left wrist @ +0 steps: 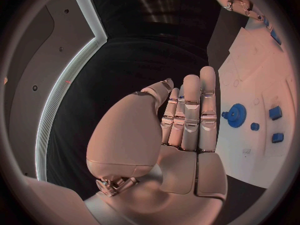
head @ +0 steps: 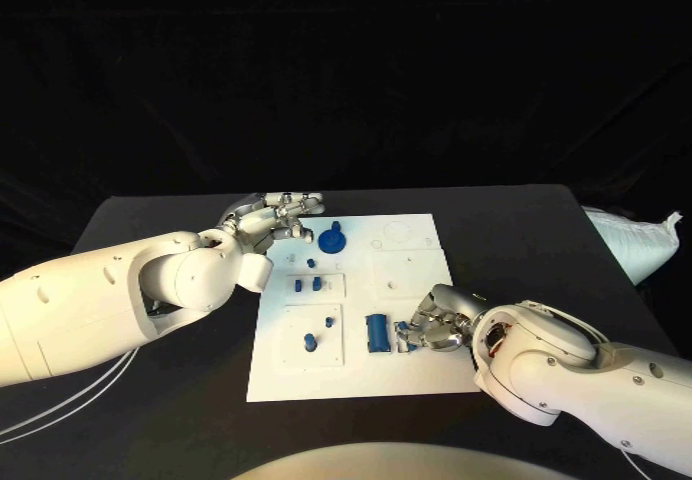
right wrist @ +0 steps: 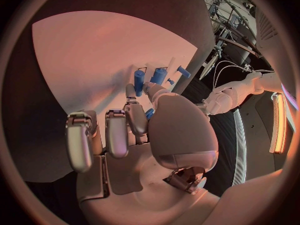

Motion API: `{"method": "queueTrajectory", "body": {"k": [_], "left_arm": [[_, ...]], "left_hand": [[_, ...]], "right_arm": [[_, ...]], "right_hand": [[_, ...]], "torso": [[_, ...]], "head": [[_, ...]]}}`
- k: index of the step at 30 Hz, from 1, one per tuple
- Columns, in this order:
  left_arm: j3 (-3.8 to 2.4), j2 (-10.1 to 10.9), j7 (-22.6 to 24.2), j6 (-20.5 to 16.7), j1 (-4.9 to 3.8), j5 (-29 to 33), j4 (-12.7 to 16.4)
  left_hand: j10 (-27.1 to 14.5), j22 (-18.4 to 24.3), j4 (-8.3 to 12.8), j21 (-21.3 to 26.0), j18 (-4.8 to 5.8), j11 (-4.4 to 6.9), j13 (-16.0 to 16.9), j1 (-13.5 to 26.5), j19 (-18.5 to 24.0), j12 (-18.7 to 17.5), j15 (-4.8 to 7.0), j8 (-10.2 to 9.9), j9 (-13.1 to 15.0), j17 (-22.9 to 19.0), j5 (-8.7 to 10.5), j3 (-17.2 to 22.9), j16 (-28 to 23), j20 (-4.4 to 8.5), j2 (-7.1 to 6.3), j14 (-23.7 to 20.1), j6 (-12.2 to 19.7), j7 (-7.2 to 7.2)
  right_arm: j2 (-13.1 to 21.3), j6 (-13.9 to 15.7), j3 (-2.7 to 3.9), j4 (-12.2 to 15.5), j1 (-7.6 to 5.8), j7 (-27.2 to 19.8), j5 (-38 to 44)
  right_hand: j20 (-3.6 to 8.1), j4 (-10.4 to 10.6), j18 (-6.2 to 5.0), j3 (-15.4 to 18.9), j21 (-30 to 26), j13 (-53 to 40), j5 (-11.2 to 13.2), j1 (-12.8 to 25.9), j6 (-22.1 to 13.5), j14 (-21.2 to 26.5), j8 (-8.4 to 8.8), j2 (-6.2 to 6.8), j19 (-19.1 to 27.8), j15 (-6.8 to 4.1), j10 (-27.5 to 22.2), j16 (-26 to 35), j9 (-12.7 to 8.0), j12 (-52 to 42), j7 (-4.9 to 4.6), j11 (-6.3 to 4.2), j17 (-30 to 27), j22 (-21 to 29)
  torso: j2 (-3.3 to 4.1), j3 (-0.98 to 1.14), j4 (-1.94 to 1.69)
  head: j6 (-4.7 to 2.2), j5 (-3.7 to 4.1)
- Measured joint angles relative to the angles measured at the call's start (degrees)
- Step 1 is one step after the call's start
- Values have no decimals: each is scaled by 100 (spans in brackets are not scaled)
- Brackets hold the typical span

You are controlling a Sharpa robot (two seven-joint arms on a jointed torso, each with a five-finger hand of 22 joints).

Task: Assemble the parts on the task board

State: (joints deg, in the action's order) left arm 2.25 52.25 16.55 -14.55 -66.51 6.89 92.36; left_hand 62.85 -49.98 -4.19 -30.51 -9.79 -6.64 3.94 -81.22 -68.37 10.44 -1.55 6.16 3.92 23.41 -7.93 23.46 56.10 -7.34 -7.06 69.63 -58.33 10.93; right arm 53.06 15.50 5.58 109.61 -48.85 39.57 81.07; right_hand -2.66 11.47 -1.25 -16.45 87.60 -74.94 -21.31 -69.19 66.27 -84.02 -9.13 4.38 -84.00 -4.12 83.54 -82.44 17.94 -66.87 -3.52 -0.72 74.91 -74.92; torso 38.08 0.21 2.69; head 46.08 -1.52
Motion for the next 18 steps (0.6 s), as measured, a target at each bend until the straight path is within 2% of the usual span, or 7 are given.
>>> {"method": "queueTrajectory", "body": {"k": [7,15,18], "left_arm": [[0,1,-3,28,0,-14,4],[0,4,-8,53,0,-22,5],[0,4,-10,60,0,-25,6]], "left_hand": [[0,0,0,0,0,0,0,-4,0,0,0,0,0,0,0,0,0,0,-4,0,0,0],[0,0,0,0,-1,0,-5,-4,0,0,0,0,0,-5,0,0,0,0,-4,0,0,0],[0,0,0,0,0,0,-5,-4,0,0,0,0,0,-5,0,0,0,0,-4,1,0,0]], "right_arm": [[-72,-126,-3,-58,-5,15,97],[-103,-179,-1,-102,-9,8,193],[-110,-198,-4,-111,-7,4,215]], "right_hand": [[0,23,0,25,0,0,0,23,18,0,-82,-23,0,0,1,0,42,37,-5,1,0,0],[0,71,0,72,0,0,1,78,28,0,-79,-29,0,0,1,0,31,69,5,1,-1,1],[42,126,0,127,0,1,0,110,46,0,-75,-45,-1,0,0,0,46,99,23,1,-1,1]], "torso": [[1,2,-3],[-1,2,-2],[-2,2,4]], "head": [[15,-19],[23,-38],[24,-43]]}}
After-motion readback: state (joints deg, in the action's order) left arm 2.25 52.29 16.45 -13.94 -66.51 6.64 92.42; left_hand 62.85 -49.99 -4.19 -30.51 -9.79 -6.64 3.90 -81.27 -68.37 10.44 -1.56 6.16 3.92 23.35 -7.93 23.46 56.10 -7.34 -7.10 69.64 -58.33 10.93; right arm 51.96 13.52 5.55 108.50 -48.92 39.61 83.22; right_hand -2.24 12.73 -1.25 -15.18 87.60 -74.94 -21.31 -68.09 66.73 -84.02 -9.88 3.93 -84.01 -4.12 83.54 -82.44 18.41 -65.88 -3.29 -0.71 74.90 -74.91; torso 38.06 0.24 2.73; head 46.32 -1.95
